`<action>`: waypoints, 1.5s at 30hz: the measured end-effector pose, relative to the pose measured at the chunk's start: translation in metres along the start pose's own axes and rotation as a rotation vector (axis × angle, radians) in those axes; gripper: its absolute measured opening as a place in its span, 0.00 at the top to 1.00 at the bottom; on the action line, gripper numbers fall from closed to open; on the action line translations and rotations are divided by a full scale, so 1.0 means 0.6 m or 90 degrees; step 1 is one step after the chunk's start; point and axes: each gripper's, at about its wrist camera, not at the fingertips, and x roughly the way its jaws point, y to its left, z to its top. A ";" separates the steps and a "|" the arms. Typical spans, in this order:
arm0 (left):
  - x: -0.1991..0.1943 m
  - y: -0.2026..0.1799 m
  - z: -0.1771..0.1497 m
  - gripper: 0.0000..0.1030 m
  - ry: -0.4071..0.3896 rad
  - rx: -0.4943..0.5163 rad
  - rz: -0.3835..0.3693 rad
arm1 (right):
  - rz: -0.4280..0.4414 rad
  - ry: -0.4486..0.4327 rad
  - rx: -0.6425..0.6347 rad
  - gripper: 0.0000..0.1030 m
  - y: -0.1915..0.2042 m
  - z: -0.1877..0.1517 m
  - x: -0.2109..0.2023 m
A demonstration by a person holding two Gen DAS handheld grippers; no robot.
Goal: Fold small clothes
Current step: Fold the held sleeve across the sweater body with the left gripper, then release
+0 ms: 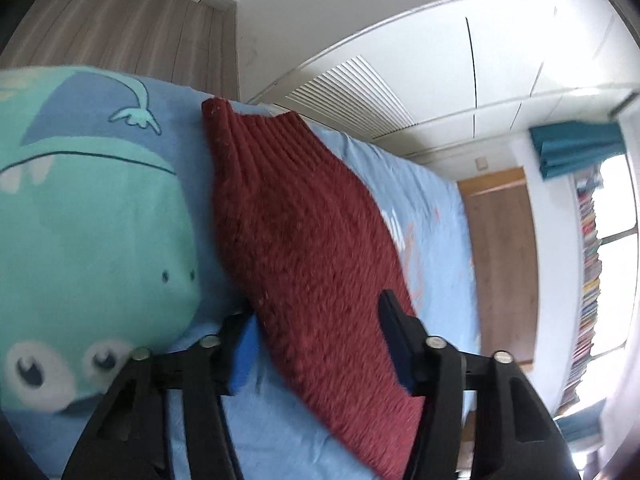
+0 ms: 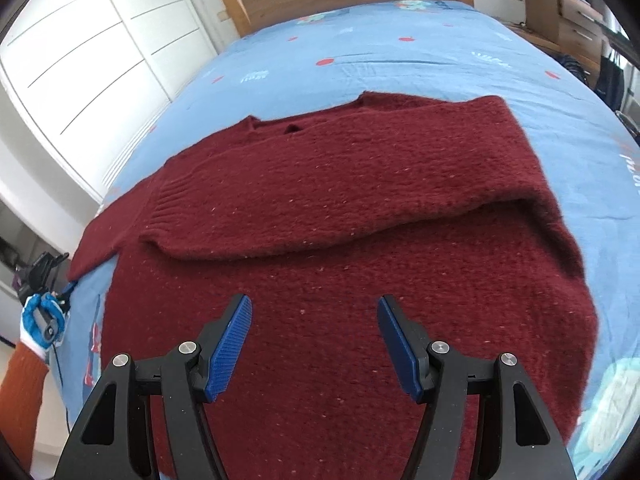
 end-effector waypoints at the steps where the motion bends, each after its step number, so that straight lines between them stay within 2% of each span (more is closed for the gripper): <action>1: 0.000 0.003 0.004 0.64 -0.001 -0.010 -0.005 | -0.001 -0.001 -0.001 0.34 -0.001 0.001 -0.002; 4: 0.001 0.011 0.025 0.75 -0.002 -0.041 -0.013 | -0.001 -0.003 0.002 0.34 -0.005 0.002 -0.006; 5: 0.003 0.011 0.030 0.82 -0.001 -0.044 -0.008 | -0.001 -0.004 0.003 0.34 -0.006 0.002 -0.008; 7: 0.009 0.005 0.038 0.89 0.008 -0.031 0.019 | 0.004 -0.003 0.005 0.34 -0.008 0.001 -0.011; 11: 0.010 -0.026 0.037 0.91 0.006 0.018 0.055 | 0.010 0.001 0.000 0.34 -0.008 -0.004 -0.013; 23: 0.014 -0.127 -0.028 0.92 0.035 0.039 -0.038 | 0.035 -0.007 -0.009 0.34 -0.011 -0.021 -0.044; 29: 0.029 -0.222 -0.102 0.92 0.085 0.062 -0.107 | 0.036 -0.019 0.021 0.34 -0.047 -0.034 -0.077; 36: 0.054 -0.360 -0.234 0.92 0.169 0.109 -0.195 | 0.031 -0.043 0.055 0.34 -0.096 -0.051 -0.123; 40: 0.067 -0.427 -0.309 0.92 0.214 0.138 -0.227 | 0.029 -0.057 0.078 0.34 -0.128 -0.065 -0.149; 45: 0.087 -0.504 -0.415 0.92 0.276 0.194 -0.245 | 0.026 -0.066 0.102 0.34 -0.162 -0.084 -0.168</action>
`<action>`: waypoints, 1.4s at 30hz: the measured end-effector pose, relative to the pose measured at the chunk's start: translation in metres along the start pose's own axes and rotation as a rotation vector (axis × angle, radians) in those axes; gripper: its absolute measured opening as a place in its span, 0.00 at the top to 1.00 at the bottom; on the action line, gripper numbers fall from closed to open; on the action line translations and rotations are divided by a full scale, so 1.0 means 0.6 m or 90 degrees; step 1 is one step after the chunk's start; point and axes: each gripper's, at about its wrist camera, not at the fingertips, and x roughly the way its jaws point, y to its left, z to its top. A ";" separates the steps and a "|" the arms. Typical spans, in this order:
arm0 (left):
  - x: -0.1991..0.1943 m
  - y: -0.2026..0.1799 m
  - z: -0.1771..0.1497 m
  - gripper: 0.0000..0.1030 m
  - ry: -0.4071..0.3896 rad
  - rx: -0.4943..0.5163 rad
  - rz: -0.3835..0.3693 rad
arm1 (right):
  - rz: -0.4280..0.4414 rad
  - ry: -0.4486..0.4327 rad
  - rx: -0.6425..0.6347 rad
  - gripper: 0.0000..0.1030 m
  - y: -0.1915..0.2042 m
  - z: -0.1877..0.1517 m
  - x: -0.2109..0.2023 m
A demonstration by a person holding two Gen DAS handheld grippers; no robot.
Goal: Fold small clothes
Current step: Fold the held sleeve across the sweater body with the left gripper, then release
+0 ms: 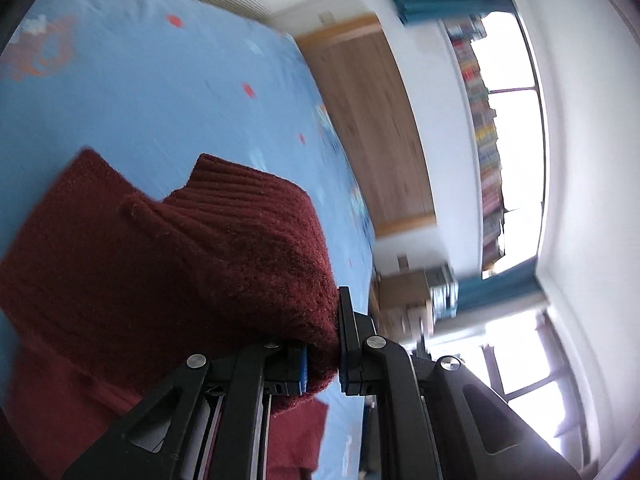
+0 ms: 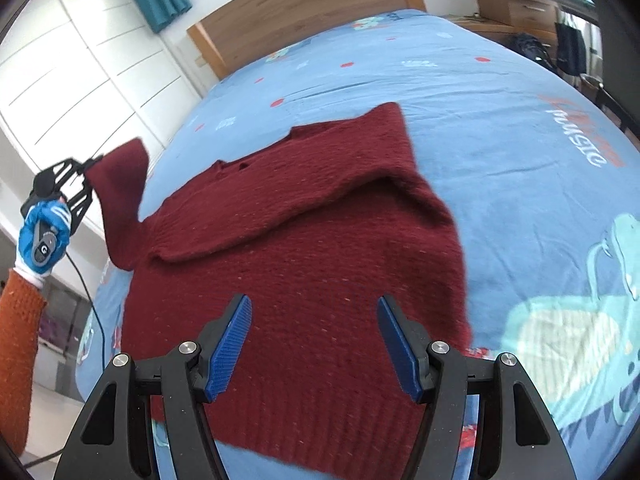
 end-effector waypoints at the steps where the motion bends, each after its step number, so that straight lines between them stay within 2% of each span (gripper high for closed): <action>1: 0.017 -0.012 -0.014 0.92 0.017 0.008 -0.005 | -0.001 -0.002 0.006 0.34 -0.009 -0.003 -0.005; 5: 0.072 -0.053 -0.061 0.92 0.074 0.047 -0.007 | -0.004 -0.003 0.025 0.34 -0.037 -0.012 -0.015; 9: 0.120 -0.066 -0.128 0.92 0.140 0.093 0.022 | -0.005 -0.004 0.039 0.34 -0.060 -0.019 -0.022; 11: 0.146 -0.059 -0.161 0.92 0.175 0.117 0.048 | -0.006 -0.003 0.041 0.34 -0.068 -0.023 -0.025; 13: 0.170 -0.050 -0.198 0.92 0.209 0.163 0.095 | -0.008 -0.002 0.042 0.34 -0.073 -0.025 -0.027; 16: 0.189 -0.016 -0.241 0.92 0.253 0.182 0.141 | -0.011 -0.001 0.043 0.34 -0.082 -0.024 -0.027; 21: 0.194 0.012 -0.298 0.91 0.295 0.228 0.205 | -0.013 -0.002 0.046 0.34 -0.093 -0.024 -0.028; 24: 0.167 0.018 -0.317 0.87 0.292 0.227 0.194 | -0.013 -0.002 0.047 0.34 -0.095 -0.023 -0.029; 28: 0.132 0.022 -0.276 0.65 0.245 0.178 0.176 | -0.009 -0.005 0.044 0.34 -0.095 -0.018 -0.028; 29: 0.136 0.025 -0.267 0.63 0.235 0.165 0.177 | -0.009 -0.005 0.042 0.34 -0.094 -0.017 -0.028; 32: 0.131 0.046 -0.232 0.63 0.221 0.127 0.187 | -0.007 -0.004 0.037 0.34 -0.090 -0.015 -0.025; 36: 0.149 0.051 -0.226 0.67 0.218 0.102 0.181 | -0.007 -0.004 0.034 0.34 -0.088 -0.014 -0.024; 38: 0.161 0.042 -0.236 0.84 0.226 0.121 0.174 | -0.007 -0.003 0.036 0.34 -0.090 -0.016 -0.023; 40: 0.169 0.027 -0.253 0.90 0.244 0.161 0.173 | -0.008 -0.001 0.039 0.34 -0.093 -0.018 -0.021; 42: 0.181 0.017 -0.279 0.90 0.267 0.197 0.171 | -0.009 0.003 0.042 0.34 -0.095 -0.020 -0.018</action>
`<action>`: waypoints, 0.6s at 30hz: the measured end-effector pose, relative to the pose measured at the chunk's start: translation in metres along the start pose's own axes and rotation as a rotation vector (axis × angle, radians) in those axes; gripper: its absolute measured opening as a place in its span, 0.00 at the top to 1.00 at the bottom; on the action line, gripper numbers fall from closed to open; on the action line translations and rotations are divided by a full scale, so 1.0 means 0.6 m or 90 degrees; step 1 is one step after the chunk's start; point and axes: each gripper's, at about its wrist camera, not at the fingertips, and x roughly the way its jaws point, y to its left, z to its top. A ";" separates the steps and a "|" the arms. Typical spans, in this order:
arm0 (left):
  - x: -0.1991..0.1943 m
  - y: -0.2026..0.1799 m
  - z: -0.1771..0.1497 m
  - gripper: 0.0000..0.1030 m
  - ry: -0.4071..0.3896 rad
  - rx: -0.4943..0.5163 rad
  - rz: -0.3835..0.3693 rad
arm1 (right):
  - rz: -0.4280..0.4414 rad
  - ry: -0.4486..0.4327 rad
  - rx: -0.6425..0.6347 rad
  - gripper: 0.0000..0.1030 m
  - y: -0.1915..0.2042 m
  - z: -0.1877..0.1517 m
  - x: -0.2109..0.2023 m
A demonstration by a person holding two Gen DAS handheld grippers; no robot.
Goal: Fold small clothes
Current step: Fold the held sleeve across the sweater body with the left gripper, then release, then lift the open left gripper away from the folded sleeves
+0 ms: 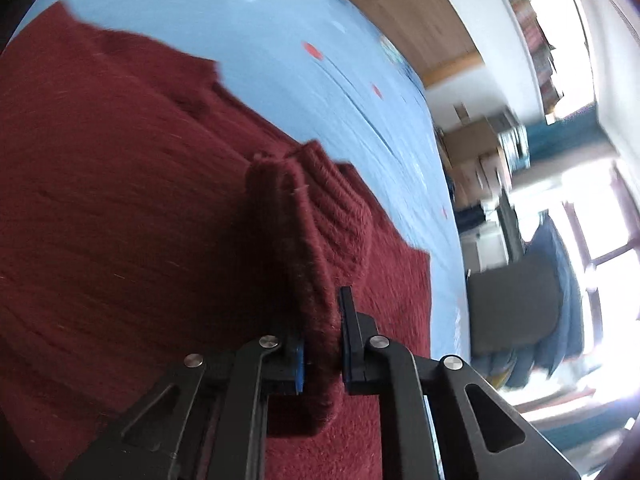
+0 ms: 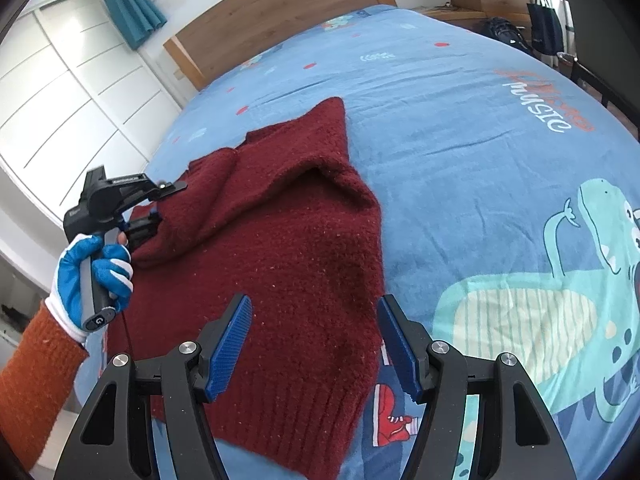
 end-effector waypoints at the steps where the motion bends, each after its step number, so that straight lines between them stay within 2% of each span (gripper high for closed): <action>1: 0.010 -0.012 -0.009 0.90 0.014 0.021 -0.001 | 0.001 0.002 0.001 0.34 0.000 -0.001 0.001; 4: 0.041 -0.042 -0.032 0.90 0.053 0.073 -0.002 | 0.000 0.002 -0.001 0.34 0.000 -0.002 0.001; 7: 0.063 -0.073 -0.057 0.88 0.077 0.131 0.021 | -0.003 0.000 -0.005 0.34 0.001 -0.002 0.000; 11: 0.069 -0.093 -0.078 0.65 0.097 0.159 0.006 | -0.005 0.002 0.000 0.34 -0.003 -0.003 -0.001; 15: 0.049 -0.097 -0.093 0.54 0.094 0.188 -0.027 | -0.009 0.001 0.000 0.34 -0.009 -0.005 -0.004; 18: 0.033 -0.086 -0.096 0.52 0.054 0.199 0.021 | -0.012 0.001 0.008 0.34 -0.017 -0.005 -0.003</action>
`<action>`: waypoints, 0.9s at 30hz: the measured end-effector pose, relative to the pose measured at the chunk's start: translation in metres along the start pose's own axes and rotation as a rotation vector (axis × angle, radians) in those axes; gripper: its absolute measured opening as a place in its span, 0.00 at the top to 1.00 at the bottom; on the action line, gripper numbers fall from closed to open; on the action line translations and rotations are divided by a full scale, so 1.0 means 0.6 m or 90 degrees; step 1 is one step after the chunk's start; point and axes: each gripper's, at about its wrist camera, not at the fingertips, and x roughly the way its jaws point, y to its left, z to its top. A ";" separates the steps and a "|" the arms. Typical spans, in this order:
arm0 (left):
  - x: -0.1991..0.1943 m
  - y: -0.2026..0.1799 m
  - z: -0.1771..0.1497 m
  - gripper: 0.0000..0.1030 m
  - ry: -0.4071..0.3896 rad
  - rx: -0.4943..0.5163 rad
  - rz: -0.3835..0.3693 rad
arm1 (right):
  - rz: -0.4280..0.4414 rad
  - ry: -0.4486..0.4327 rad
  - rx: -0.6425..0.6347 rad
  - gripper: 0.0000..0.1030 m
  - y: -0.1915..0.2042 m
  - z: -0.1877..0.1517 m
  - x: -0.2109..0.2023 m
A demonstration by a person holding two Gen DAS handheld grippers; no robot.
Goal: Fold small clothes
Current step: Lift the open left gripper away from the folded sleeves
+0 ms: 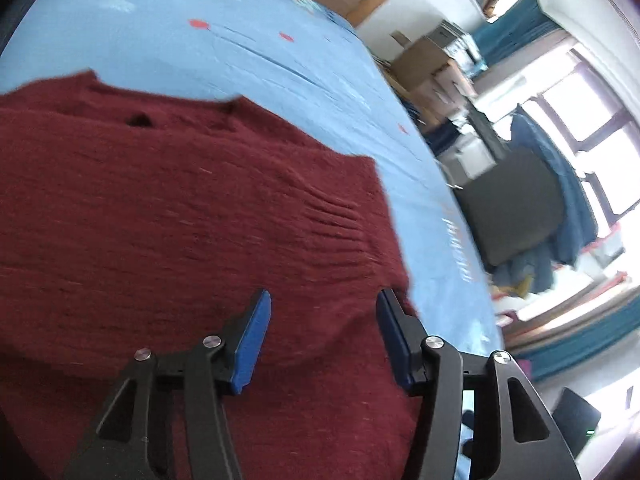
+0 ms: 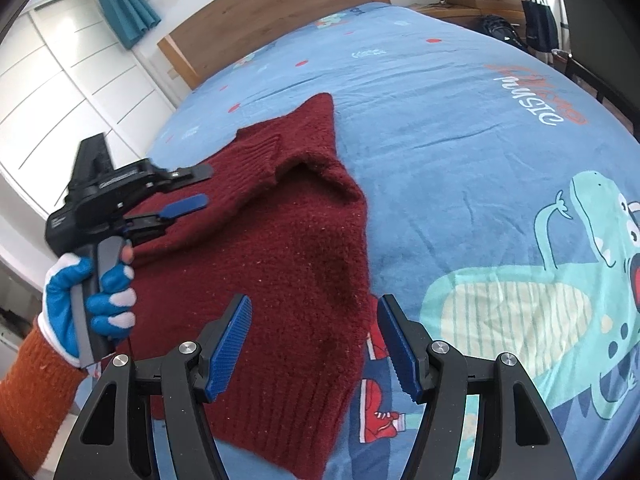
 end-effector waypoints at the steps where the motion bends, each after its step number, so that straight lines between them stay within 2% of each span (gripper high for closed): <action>1: -0.001 0.006 -0.003 0.52 -0.009 0.003 0.032 | -0.001 0.000 0.001 0.34 -0.002 0.001 0.001; 3: 0.011 0.013 -0.012 0.52 -0.006 0.023 0.119 | -0.001 -0.001 0.002 0.34 -0.003 0.002 0.001; 7: 0.035 -0.008 -0.043 0.52 0.008 0.086 0.171 | -0.001 -0.001 0.002 0.34 -0.002 0.002 0.004; 11: 0.043 -0.035 -0.058 0.50 0.031 0.125 0.137 | -0.001 0.005 0.002 0.34 0.003 -0.002 0.009; 15: 0.024 -0.038 -0.066 0.50 0.015 0.138 0.127 | -0.002 0.006 -0.004 0.34 0.009 -0.004 0.010; 20: -0.033 0.012 -0.060 0.50 -0.048 0.128 0.189 | -0.007 0.004 -0.006 0.34 0.011 0.002 0.009; 27: -0.103 0.135 -0.056 0.50 -0.113 0.076 0.331 | -0.008 0.004 -0.015 0.34 0.022 0.008 0.015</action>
